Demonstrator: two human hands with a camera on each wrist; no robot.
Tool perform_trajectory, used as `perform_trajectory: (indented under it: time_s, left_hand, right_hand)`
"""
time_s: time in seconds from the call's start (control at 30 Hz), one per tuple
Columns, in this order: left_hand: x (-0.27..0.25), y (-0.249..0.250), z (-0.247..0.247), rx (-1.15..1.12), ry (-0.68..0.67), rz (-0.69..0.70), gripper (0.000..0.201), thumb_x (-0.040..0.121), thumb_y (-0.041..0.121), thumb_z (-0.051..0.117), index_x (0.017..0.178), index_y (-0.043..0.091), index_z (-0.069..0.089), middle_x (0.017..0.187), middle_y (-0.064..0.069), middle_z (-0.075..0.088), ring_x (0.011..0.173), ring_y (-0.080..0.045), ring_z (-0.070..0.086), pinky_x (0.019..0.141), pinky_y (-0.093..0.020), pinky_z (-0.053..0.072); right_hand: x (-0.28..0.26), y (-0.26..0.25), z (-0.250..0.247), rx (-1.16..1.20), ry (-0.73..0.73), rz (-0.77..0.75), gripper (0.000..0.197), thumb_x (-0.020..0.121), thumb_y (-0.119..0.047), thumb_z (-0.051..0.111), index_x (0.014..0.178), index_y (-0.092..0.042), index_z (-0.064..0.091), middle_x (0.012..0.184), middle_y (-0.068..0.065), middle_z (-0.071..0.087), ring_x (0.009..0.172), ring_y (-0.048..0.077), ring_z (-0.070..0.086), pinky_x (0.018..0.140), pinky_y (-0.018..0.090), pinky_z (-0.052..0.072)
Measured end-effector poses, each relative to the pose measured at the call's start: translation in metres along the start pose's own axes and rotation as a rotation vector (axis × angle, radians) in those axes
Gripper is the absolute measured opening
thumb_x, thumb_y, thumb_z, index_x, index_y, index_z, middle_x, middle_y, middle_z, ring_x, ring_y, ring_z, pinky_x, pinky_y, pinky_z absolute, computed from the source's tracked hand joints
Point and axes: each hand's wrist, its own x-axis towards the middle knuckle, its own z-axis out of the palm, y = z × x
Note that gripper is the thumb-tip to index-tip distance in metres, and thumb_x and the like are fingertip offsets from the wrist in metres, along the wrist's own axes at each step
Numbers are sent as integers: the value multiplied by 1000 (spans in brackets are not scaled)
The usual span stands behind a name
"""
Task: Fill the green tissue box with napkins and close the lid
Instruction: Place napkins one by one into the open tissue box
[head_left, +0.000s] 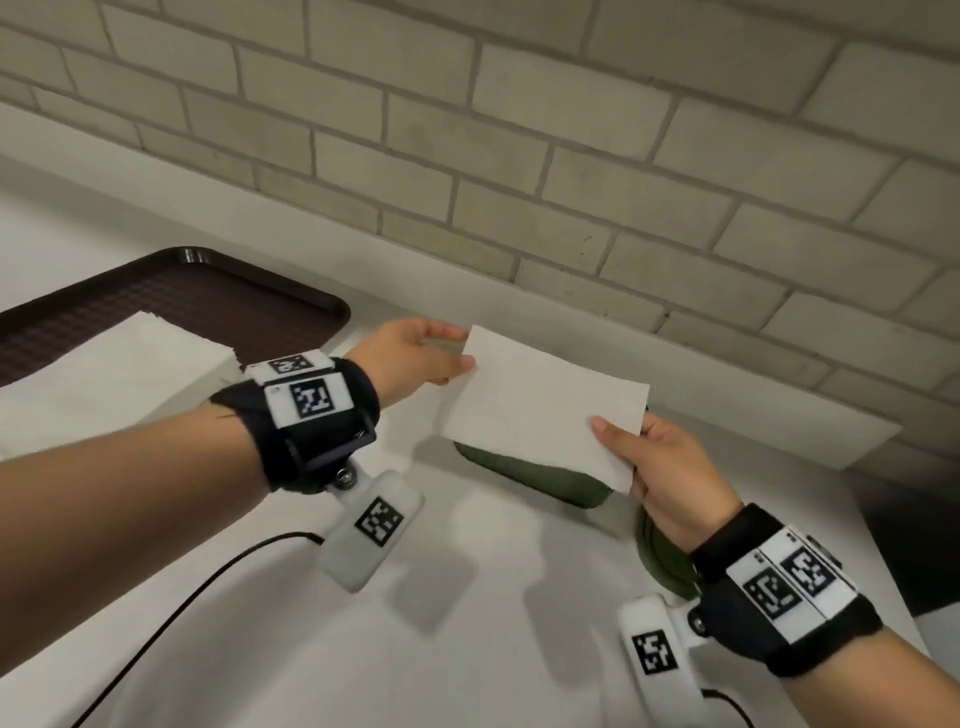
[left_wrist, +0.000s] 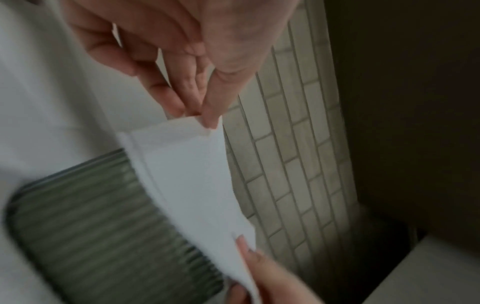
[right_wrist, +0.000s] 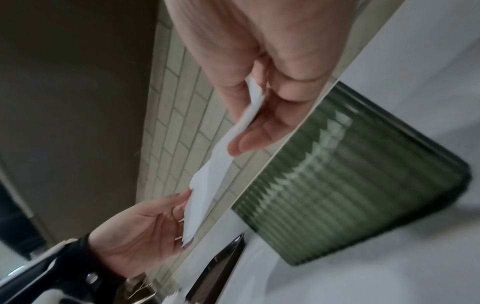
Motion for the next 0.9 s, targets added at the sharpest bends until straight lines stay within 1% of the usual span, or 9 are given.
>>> perform_trajectory:
  time_s: [0.07, 0.13, 0.23, 0.3, 0.4, 0.53, 0.7, 0.83, 0.9]
  left_hand:
    - [18, 10, 11, 93, 25, 55, 29, 82, 21, 69, 108, 25, 57, 92, 0, 65, 85, -13, 60, 64, -18, 42]
    - [35, 17, 24, 223, 68, 122, 27, 82, 21, 68, 106, 24, 56, 86, 4, 63, 82, -14, 59, 59, -16, 44]
    - [60, 20, 38, 442, 95, 176, 23, 83, 24, 65, 103, 25, 56, 95, 6, 66, 84, -16, 61, 68, -21, 47]
    - [73, 18, 43, 569, 81, 174, 15, 81, 24, 64, 93, 27, 55, 100, 5, 67, 88, -19, 63, 74, -25, 50]
    - [85, 15, 50, 725, 22, 160, 12, 79, 22, 66, 86, 26, 57, 107, 3, 65, 97, -21, 61, 81, -25, 48]
    - [87, 14, 54, 920, -97, 182, 19, 75, 17, 69, 80, 30, 56, 104, 5, 62, 97, -20, 62, 84, -31, 52]
    - [79, 31, 67, 1153, -167, 305, 37, 74, 18, 73, 109, 21, 60, 116, -3, 51, 102, -26, 56, 81, -31, 47]
    - [76, 37, 95, 1327, -492, 324, 52, 84, 24, 68, 132, 15, 50, 130, -6, 53, 120, -24, 51, 94, -27, 40]
    - [81, 32, 105, 1417, -572, 312, 47, 90, 18, 60, 135, 13, 48, 136, -6, 52, 123, -23, 51, 90, -24, 40]
  right_hand:
    - [16, -7, -3, -96, 104, -19, 33, 83, -15, 69, 112, -1, 61, 112, 15, 68, 95, 24, 68, 81, 30, 58]
    - [30, -13, -6, -217, 206, -19, 35, 86, -8, 65, 118, -5, 51, 118, 16, 63, 100, 29, 64, 82, 36, 57]
    - [46, -15, -6, -325, 276, 63, 62, 84, -4, 67, 136, -4, 33, 118, 12, 50, 86, 26, 60, 43, 20, 53]
    - [54, -12, -8, -433, 262, 105, 76, 83, -2, 67, 144, -9, 21, 129, 14, 43, 74, 23, 59, 37, 21, 51]
    - [60, -14, -9, -655, 248, 70, 84, 83, -4, 66, 148, -15, 13, 137, 17, 41, 68, 23, 62, 46, 24, 55]
    - [51, -28, -9, -1272, 104, 27, 73, 82, -22, 68, 142, -8, 30, 125, 16, 53, 110, 28, 55, 79, 24, 43]
    - [51, -38, 4, -1592, 64, -131, 46, 83, -10, 63, 127, -7, 51, 123, 14, 47, 107, 29, 54, 80, 27, 45]
    - [63, -30, 13, -1693, -225, -35, 53, 85, -8, 61, 135, -17, 48, 131, 11, 50, 116, 27, 53, 90, 27, 45]
    - [67, -32, 16, -1742, -361, 33, 59, 86, -8, 59, 141, -22, 42, 138, 6, 50, 121, 26, 51, 98, 31, 45]
